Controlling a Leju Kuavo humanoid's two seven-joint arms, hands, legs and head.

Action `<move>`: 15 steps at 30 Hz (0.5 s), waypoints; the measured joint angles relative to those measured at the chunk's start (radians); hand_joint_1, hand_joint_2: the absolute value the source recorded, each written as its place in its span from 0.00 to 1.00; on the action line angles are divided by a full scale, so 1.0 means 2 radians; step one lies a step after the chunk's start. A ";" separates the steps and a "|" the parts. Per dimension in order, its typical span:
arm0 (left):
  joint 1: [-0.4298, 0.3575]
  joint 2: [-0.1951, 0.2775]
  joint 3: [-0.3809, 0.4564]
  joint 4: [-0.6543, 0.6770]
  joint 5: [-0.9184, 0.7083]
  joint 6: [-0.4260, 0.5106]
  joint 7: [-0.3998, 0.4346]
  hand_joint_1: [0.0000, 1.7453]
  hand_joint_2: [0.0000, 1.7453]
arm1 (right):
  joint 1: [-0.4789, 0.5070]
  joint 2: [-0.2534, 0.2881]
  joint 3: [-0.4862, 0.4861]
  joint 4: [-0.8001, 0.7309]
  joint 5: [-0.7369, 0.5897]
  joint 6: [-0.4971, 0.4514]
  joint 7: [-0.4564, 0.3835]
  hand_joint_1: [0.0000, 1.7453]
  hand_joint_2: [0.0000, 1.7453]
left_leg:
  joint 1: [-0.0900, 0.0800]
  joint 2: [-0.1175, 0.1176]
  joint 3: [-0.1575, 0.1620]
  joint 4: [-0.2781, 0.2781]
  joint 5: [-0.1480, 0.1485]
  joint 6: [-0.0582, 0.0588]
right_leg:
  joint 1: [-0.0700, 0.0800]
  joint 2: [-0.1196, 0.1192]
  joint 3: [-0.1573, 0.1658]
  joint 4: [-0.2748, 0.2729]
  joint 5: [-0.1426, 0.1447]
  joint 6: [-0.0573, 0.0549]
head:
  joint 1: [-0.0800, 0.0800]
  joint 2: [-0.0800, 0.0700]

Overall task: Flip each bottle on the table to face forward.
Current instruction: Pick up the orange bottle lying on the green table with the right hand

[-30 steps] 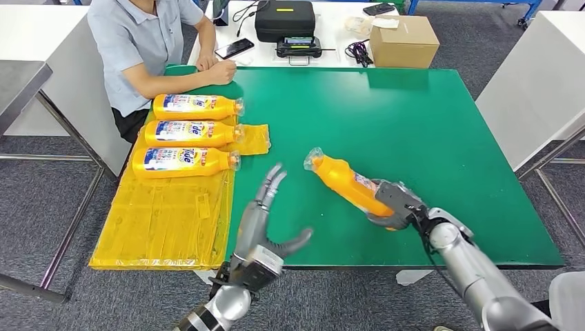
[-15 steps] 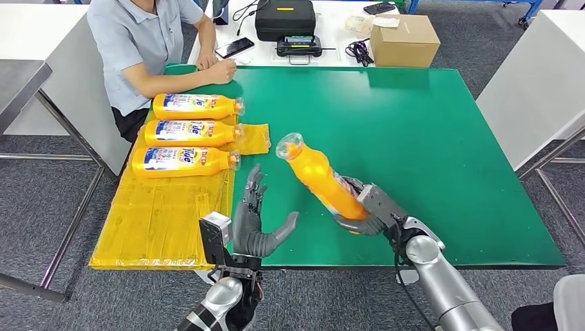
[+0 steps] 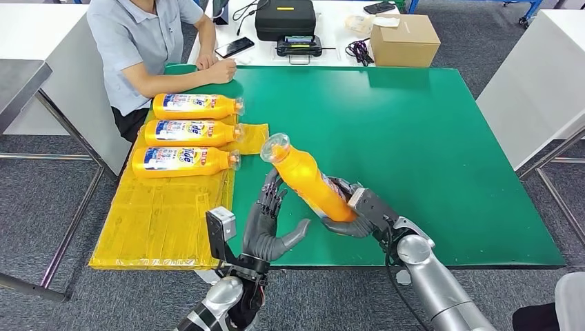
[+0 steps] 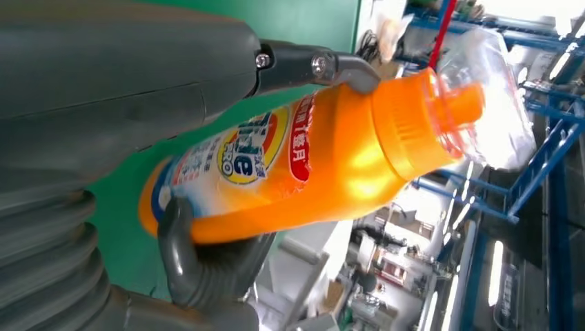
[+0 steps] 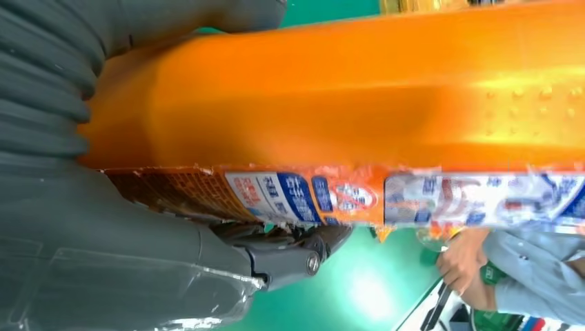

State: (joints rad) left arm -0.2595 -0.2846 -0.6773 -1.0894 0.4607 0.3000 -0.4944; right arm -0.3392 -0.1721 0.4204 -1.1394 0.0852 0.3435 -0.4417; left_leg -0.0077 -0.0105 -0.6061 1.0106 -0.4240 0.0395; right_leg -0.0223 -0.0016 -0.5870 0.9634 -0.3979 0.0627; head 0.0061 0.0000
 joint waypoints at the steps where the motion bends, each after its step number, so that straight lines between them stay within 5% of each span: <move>1: -0.002 0.000 0.000 0.000 0.003 -0.004 0.001 0.00 1.00 | -0.001 0.001 0.003 0.001 0.001 0.002 -0.002 1.00 1.00 | 0.000 0.000 0.000 0.000 0.000 0.000 | 0.000 0.000 0.000 0.000 0.000 0.000 | 0.000 0.000; 15: -0.032 0.001 0.018 0.003 0.014 -0.022 0.002 0.00 1.00 | -0.030 0.017 0.054 0.025 0.013 0.014 -0.014 1.00 1.00 | 0.000 0.000 0.000 0.000 0.000 0.000 | 0.000 0.000 0.000 0.000 0.000 0.000 | 0.000 0.000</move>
State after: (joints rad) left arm -0.3234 -0.2832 -0.6407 -1.0826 0.4881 0.2565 -0.4912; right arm -0.3988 -0.1375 0.5278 -1.0899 0.1113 0.3713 -0.4699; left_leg -0.0077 -0.0106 -0.6066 1.0107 -0.4238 0.0395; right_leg -0.0224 -0.0016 -0.5876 0.9636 -0.3979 0.0627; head 0.0062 0.0000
